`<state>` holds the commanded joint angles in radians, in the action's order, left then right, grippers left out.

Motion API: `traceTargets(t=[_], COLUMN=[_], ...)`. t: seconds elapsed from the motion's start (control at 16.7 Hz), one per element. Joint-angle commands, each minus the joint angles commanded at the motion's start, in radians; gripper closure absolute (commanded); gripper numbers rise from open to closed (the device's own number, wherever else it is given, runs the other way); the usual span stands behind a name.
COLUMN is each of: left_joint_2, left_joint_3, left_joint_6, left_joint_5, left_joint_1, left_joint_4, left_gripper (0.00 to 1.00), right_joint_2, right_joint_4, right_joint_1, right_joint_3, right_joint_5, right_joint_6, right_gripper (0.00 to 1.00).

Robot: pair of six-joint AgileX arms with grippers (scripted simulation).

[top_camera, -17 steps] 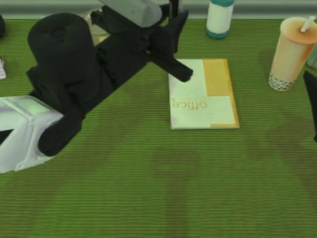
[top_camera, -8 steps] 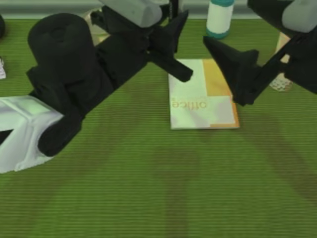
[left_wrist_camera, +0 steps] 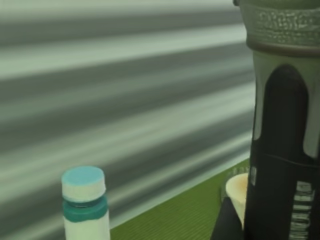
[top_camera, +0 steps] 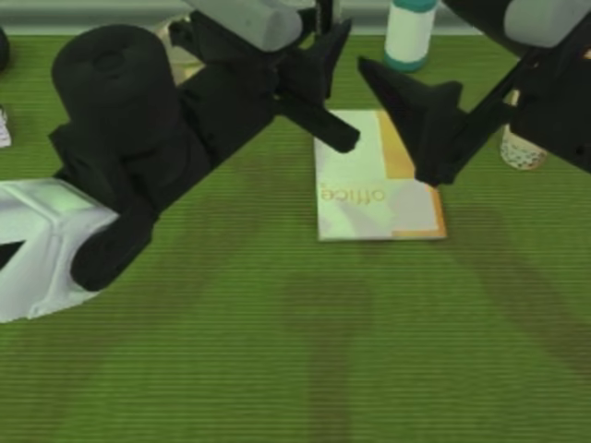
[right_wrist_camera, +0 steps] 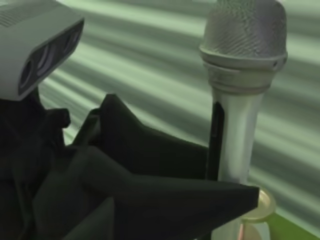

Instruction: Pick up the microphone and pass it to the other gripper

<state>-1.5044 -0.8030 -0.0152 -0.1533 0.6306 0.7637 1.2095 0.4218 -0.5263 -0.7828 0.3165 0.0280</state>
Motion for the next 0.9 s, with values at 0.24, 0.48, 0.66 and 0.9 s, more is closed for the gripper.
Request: traceTargets(t=[0.24,0.48,0.66,0.9], left_joint_2=[0.0,0.0,0.0,0.0], left_joint_3=[0.0,0.0,0.0,0.0], left_joint_6=[0.0,0.0,0.0,0.0], left_joint_5=[0.0,0.0,0.0,0.0], left_joint_1=[0.0,0.0,0.0,0.0], left_joint_4=[0.0,0.0,0.0,0.0], left_gripper=[1.0,1.0,1.0,1.0], right_joint_2=[0.154,0.337,0.377,0.377], right_joint_4=[0.032,0.067,0.075,0.075], right_joint_1=[-0.036,-0.077,-0.089,-0.089], right_joint_3=[-0.123,-0.263,-0.3,-0.3], right_joint_5=[-0.036,-0.08,-0.092,-0.092], right_joint_6=[-0.001,-0.001,-0.001,-0.001], right_gripper=[0.0,0.0,0.0,0.08])
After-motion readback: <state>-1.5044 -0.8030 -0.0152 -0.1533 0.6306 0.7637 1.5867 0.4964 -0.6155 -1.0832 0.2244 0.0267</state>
